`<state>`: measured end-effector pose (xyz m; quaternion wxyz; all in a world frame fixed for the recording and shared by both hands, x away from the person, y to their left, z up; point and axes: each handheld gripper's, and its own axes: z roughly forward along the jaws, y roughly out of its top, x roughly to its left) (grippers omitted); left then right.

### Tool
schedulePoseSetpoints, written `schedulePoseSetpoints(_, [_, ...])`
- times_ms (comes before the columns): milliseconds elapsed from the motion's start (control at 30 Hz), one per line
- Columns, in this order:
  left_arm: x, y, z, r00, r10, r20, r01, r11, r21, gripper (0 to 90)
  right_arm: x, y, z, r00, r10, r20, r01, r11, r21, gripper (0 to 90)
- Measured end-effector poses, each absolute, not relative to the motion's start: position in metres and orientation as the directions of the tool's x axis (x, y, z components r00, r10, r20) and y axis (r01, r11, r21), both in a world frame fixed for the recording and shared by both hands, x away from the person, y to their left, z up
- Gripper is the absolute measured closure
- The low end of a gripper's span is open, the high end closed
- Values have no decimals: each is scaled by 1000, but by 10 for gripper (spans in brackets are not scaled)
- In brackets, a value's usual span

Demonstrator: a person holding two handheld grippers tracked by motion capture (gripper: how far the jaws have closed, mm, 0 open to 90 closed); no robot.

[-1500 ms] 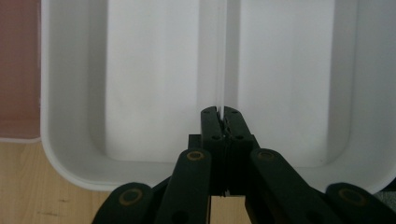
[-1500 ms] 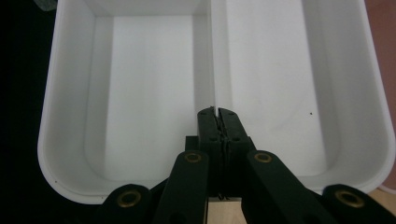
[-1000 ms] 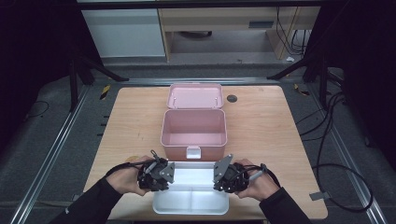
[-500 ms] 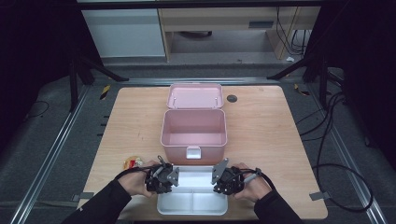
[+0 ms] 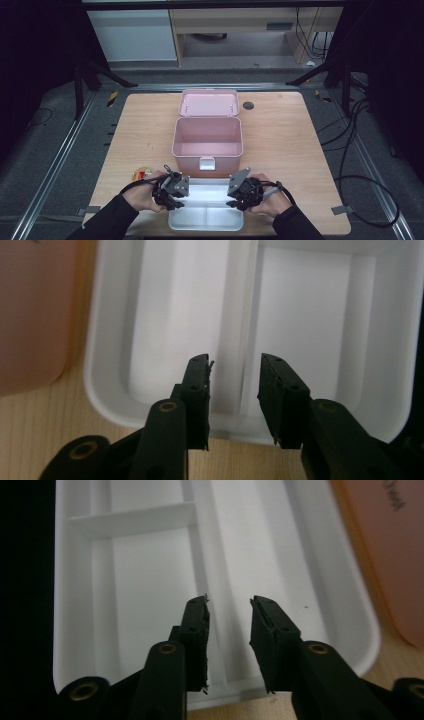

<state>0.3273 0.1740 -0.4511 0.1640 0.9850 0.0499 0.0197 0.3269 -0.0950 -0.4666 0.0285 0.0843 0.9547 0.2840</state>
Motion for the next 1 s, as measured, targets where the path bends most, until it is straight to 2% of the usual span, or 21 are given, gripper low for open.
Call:
schedulePoseSetpoints(33, [326, 178, -448, 991, 130, 21, 115, -930, 349, 622, 327, -97, -465, -981, 193, -5, 158, 814, 559, 597])
schedulePoseSetpoints(67, [325, 184, -443, 987, 162, 25, 141, -919, 369, 582, 327, -104, -460, -970, 242, -11, 188, 782, 595, 539])
schedulePoseSetpoints(200, [326, 194, -438, 972, 231, 34, 197, -891, 409, 491, 328, -114, -452, -956, 291, -27, 211, 751, 626, 474])
schedulePoseSetpoints(233, [328, 201, -436, 960, 279, 30, 237, -864, 443, 473, 330, -125, -446, -936, 352, -28, 251, 718, 649, 448])
schedulePoseSetpoints(267, [329, 204, -436, 952, 304, 28, 259, -854, 450, 468, 331, -128, -444, -928, 370, -33, 259, 708, 657, 437])
schedulePoseSetpoints(333, [331, 212, -432, 937, 348, 43, 291, -841, 457, 416, 335, -138, -440, -902, 431, -29, 299, 671, 679, 424])
schedulePoseSetpoints(367, [331, 212, -432, 937, 348, 43, 291, -841, 457, 408, 335, -138, -440, -902, 431, -29, 299, 671, 679, 424])
schedulePoseSetpoints(400, [334, 222, -427, 913, 405, 46, 334, -807, 488, 391, 339, -150, -438, -868, 496, -32, 333, 629, 703, 400])
schedulePoseSetpoints(467, [338, 233, -424, 883, 467, 53, 377, -772, 512, 359, 342, -158, -437, -842, 538, -41, 351, 603, 717, 387])
schedulePoseSetpoints(500, [338, 233, -424, 883, 467, 53, 377, -772, 512, 352, 342, -158, -437, -842, 538, -41, 351, 603, 717, 387])
schedulePoseSetpoints(533, [341, 240, -422, 861, 505, 62, 404, -753, 520, 334, 345, -169, -439, -802, 594, -57, 383, 585, 715, 368])
schedulePoseSetpoints(567, [343, 246, -422, 843, 533, 66, 426, -738, 524, 334, 345, -169, -439, -802, 594, -57, 383, 585, 715, 368])
schedulePoseSetpoints(600, [345, 252, -422, 827, 558, 71, 445, -726, 524, 313, 349, -179, -444, -762, 643, -72, 410, 567, 715, 349])
schedulePoseSetpoints(667, [348, 263, -424, 799, 596, 71, 475, -700, 533, 297, 352, -188, -448, -733, 676, -74, 439, 554, 707, 344])
schedulePoseSetpoints(800, [353, 277, -429, 763, 641, 86, 510, -678, 529, 240, 358, -206, -457, -672, 737, -77, 496, 524, 692, 333])
schedulePoseSetpoints(1000, [363, 294, -445, 730, 679, 76, 555, -655, 513, 177, 365, -225, -465, -630, 771, -89, 527, 510, 680, 332])
